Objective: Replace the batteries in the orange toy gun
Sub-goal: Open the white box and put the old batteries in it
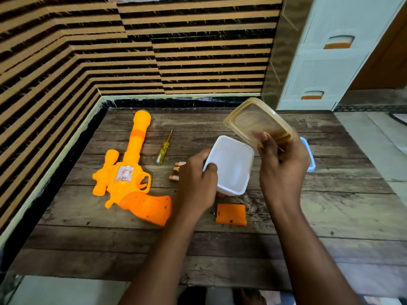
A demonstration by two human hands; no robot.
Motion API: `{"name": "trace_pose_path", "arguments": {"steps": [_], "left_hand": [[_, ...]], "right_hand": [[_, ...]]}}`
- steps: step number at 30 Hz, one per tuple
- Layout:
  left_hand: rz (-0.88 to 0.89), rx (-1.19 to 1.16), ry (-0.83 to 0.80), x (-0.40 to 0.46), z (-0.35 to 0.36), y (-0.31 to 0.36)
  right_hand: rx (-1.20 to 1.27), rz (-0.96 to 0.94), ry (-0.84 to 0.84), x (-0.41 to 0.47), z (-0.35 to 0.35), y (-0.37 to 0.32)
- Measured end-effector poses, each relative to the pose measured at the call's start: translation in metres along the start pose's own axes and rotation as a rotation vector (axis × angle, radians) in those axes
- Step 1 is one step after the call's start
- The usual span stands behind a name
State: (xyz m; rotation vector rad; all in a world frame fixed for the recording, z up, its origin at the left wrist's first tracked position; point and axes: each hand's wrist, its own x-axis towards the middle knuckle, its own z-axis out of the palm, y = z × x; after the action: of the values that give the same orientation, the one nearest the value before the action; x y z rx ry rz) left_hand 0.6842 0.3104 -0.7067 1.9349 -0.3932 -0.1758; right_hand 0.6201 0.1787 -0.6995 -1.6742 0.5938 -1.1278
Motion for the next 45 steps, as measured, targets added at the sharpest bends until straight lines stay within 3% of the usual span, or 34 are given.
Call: {"name": "trace_pose_path", "arguments": {"steps": [7, 10, 16, 23, 30, 36, 45], "left_hand": [[-0.112, 0.286, 0.155, 0.0, 0.035, 0.015], [-0.125, 0.419, 0.161, -0.001, 0.046, 0.017], [-0.179, 0.435, 0.1, -0.002, 0.056, 0.019], [-0.098, 0.457, 0.114, 0.001, 0.043, 0.011], [0.173, 0.554, 0.276, 0.005, -0.005, 0.006], [0.2, 0.793, 0.097, 0.01, -0.037, -0.002], [0.082, 0.923, -0.207, 0.007, -0.037, -0.015]], "right_hand": [[-0.083, -0.062, -0.038, 0.002, -0.009, 0.003], [-0.097, -0.058, -0.03, 0.002, -0.013, 0.002], [-0.124, -0.098, -0.014, 0.002, -0.013, 0.002], [-0.192, -0.171, -0.018, 0.003, -0.018, 0.007], [-0.174, -0.262, -0.159, -0.005, -0.004, 0.007], [-0.28, -0.474, -0.236, 0.008, 0.038, 0.0], [-0.665, -0.56, -0.664, 0.074, 0.099, 0.016]]}}
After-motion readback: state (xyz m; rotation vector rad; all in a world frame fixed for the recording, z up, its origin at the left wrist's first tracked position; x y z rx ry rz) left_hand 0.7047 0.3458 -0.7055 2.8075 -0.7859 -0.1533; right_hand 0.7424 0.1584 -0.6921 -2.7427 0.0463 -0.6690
